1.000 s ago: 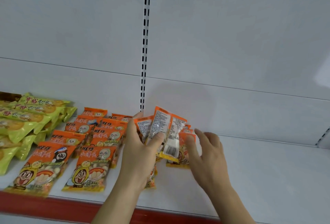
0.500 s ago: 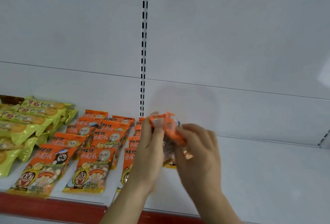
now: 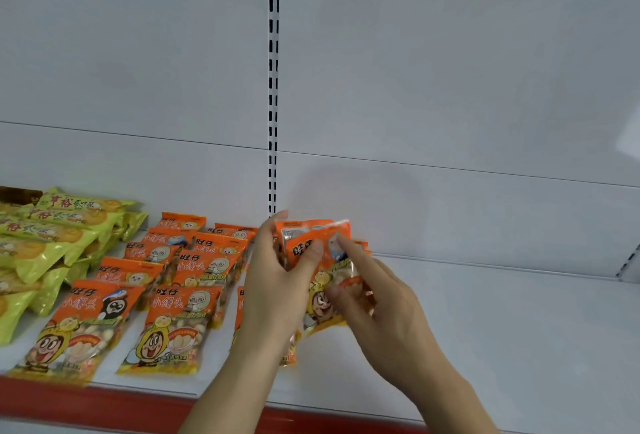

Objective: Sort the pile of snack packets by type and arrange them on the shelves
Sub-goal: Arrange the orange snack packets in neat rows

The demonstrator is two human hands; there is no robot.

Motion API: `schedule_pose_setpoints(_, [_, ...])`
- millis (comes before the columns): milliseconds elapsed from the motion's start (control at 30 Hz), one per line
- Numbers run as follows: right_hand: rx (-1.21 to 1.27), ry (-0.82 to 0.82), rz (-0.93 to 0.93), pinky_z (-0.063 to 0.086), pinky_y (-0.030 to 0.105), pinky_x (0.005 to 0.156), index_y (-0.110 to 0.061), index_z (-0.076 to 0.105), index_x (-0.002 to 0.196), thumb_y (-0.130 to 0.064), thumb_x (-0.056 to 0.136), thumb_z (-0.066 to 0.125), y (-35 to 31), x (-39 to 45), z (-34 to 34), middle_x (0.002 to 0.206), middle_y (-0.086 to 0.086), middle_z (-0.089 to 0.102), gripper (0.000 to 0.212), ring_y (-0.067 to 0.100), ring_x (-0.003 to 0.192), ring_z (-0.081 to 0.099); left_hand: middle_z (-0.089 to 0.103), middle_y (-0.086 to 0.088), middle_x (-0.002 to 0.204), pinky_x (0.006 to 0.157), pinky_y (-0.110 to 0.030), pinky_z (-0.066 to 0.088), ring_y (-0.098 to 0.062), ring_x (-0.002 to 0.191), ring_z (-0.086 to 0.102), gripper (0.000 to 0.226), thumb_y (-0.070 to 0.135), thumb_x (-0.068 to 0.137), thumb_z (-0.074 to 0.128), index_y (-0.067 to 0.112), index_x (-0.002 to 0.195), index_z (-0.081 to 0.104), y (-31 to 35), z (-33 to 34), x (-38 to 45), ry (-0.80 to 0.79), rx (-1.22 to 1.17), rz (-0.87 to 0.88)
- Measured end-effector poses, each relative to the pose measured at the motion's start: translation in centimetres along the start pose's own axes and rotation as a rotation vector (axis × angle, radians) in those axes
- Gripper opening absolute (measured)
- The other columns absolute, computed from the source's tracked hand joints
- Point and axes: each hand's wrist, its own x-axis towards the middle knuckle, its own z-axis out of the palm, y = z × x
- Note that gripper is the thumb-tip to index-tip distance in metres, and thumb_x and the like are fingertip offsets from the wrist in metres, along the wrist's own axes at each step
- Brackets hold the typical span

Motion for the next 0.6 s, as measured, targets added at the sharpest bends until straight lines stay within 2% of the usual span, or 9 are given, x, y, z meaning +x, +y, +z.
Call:
schedule_pose_setpoints(100, [0.041,-0.05,0.047,0.047,0.011,0.078,-0.041,0.06,0.134,-0.018,0.092,0.07,-0.3,-0.1,-0.6,0.116,-0.02,0.062,0.049,0.002,0.098,0.063,0.071,0.013,0.114,0.082,-0.027,0.059,-0.004,0.101,0.07,0.033,0.045,0.096,0.065,0.037,0.126,0.057,-0.3,0.1,0.0,0.03,-0.011,-0.034])
schedule_pose_setpoints(200, [0.029,0.166,0.167,0.044,0.006,0.071,-0.033,0.068,0.127,-0.015,0.091,0.072,1.0,0.3,-2.3,0.105,-0.017,0.066,0.04,-0.006,0.086,0.063,0.073,0.0,0.103,0.085,-0.056,0.06,-0.023,0.094,0.073,0.008,0.039,0.105,0.052,0.034,0.107,0.058,-0.7,-0.6,0.2,0.051,-0.034,-0.08])
schedule_pose_setpoints(300, [-0.039,0.298,0.328,0.042,0.001,0.065,-0.031,0.064,0.132,-0.024,0.095,0.068,2.4,0.2,-3.5,0.106,-0.019,0.064,0.038,-0.018,0.084,0.058,0.075,0.005,0.097,0.082,-0.058,0.061,-0.015,0.086,0.076,0.011,0.023,0.105,0.051,0.031,0.105,0.059,-0.8,-1.6,0.6,0.081,-0.049,-0.118])
schedule_pose_setpoints(367, [-0.035,0.261,0.338,0.042,0.001,0.067,-0.03,0.062,0.133,-0.023,0.094,0.068,2.7,-0.1,-2.7,0.105,-0.02,0.063,0.039,-0.016,0.087,0.056,0.076,0.004,0.099,0.082,-0.059,0.061,-0.016,0.087,0.076,0.008,0.023,0.106,0.053,0.029,0.106,0.059,-0.7,-1.9,0.6,0.066,-0.05,-0.115])
schedule_pose_setpoints(467, [-0.139,0.138,0.26,0.042,0.005,0.072,-0.026,0.06,0.136,-0.02,0.092,0.07,3.4,-0.8,-0.8,0.105,-0.017,0.059,0.046,-0.005,0.089,0.058,0.075,0.002,0.098,0.079,-0.06,0.061,-0.021,0.087,0.076,0.003,0.03,0.105,0.055,0.029,0.104,0.058,-0.7,-2.0,0.3,0.052,-0.027,-0.091])
schedule_pose_setpoints(533, [-0.347,0.009,0.228,0.041,0.01,0.08,-0.03,0.051,0.145,-0.03,0.093,0.068,4.3,-1.3,0.1,0.115,-0.013,0.052,0.054,0.003,0.098,0.056,0.074,-0.001,0.099,0.079,-0.062,0.06,-0.026,0.089,0.075,0.005,0.033,0.105,0.055,0.029,0.103,0.058,-0.6,-2.1,0.1,0.038,-0.009,-0.083])
schedule_pose_setpoints(600, [-0.528,-0.096,0.244,0.041,0.022,0.092,-0.039,0.039,0.15,-0.043,0.095,0.06,4.8,-1.6,0.3,0.129,-0.007,0.043,0.06,0.015,0.117,0.048,0.072,-0.004,0.099,0.081,-0.062,0.059,-0.028,0.091,0.074,0.006,0.033,0.104,0.056,0.027,0.102,0.057,-0.7,-2.2,0.0,0.042,-0.02,-0.077])
